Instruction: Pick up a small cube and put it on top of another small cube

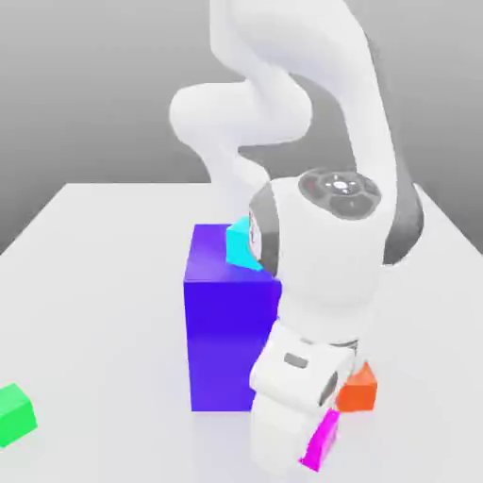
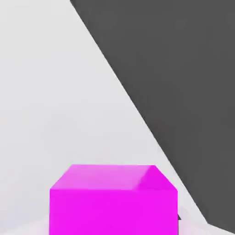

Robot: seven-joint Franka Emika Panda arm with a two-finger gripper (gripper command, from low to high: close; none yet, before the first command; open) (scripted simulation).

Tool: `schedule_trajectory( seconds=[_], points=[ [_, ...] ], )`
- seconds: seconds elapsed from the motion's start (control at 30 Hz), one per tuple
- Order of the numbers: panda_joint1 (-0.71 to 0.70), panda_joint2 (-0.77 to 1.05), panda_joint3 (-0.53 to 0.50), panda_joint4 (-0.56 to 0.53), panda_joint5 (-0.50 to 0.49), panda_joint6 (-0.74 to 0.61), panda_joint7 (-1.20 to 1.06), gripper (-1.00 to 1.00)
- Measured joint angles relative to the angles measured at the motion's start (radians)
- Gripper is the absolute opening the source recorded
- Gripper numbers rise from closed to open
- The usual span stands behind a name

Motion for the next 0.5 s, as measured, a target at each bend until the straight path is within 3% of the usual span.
schedule_trajectory(
  seconds=[0.23,0.37,0.4,0.5],
  points=[
    [-0.221,-0.059,-0.133,-0.041,0.067,-0.015,-0.231,-1.00],
    [-0.383,0.033,-0.177,-0.006,0.150,0.042,-0.398,-1.00],
    [-0.428,0.075,-0.175,0.012,0.175,0.066,-0.438,1.00],
    [-0.428,0.075,-0.175,0.012,0.175,0.066,-0.438,1.00]
  ],
)
